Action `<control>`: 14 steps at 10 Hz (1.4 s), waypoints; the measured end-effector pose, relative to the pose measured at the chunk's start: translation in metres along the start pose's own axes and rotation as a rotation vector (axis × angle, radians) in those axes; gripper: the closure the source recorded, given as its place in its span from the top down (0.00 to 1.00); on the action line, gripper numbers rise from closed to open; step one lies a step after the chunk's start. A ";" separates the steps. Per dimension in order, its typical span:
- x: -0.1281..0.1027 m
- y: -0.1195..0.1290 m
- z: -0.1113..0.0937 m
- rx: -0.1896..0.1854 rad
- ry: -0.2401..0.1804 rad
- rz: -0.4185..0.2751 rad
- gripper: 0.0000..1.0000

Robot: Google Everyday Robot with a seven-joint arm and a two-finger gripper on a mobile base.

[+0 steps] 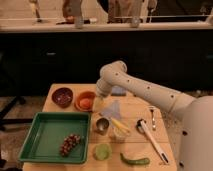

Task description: Place apple in tray

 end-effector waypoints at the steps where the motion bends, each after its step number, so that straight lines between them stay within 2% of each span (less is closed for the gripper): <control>1: -0.005 -0.001 0.007 -0.007 -0.013 -0.002 0.80; 7: -0.013 -0.011 0.021 -0.007 -0.102 0.028 0.80; 9: -0.018 -0.014 0.030 -0.016 -0.111 0.030 0.80; 11: -0.029 -0.021 0.049 -0.034 -0.112 0.025 0.80; 14: -0.032 -0.030 0.061 -0.044 -0.108 0.023 0.80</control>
